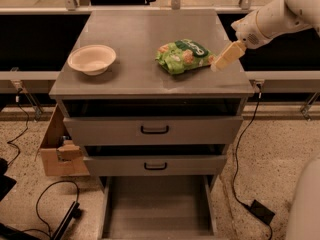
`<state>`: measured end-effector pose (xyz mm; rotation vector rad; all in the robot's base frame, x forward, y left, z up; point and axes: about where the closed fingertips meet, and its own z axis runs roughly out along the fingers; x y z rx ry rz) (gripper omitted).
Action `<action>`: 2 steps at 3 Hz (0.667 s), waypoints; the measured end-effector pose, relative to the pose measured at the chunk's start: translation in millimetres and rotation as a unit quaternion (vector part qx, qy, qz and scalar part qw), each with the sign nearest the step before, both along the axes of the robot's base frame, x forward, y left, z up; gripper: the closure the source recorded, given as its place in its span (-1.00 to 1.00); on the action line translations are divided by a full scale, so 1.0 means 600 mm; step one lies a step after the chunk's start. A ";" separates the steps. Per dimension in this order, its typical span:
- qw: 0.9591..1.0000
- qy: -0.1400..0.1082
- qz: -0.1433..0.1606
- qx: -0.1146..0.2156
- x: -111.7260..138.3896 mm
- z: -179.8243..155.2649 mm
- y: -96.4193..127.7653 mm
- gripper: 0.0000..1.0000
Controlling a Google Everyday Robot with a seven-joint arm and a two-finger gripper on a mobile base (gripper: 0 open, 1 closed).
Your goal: Place green rice chip bag into bottom drawer
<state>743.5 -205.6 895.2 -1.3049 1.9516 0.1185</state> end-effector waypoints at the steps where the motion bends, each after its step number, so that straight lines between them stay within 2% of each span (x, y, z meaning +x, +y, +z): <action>1: 0.999 -0.022 0.040 0.003 0.026 0.021 0.045 -1.00; 2: 0.995 -0.008 0.096 0.000 0.046 0.010 0.114 -1.00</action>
Offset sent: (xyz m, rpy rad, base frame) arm 0.0494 0.1116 0.0083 -0.0192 0.0470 0.3577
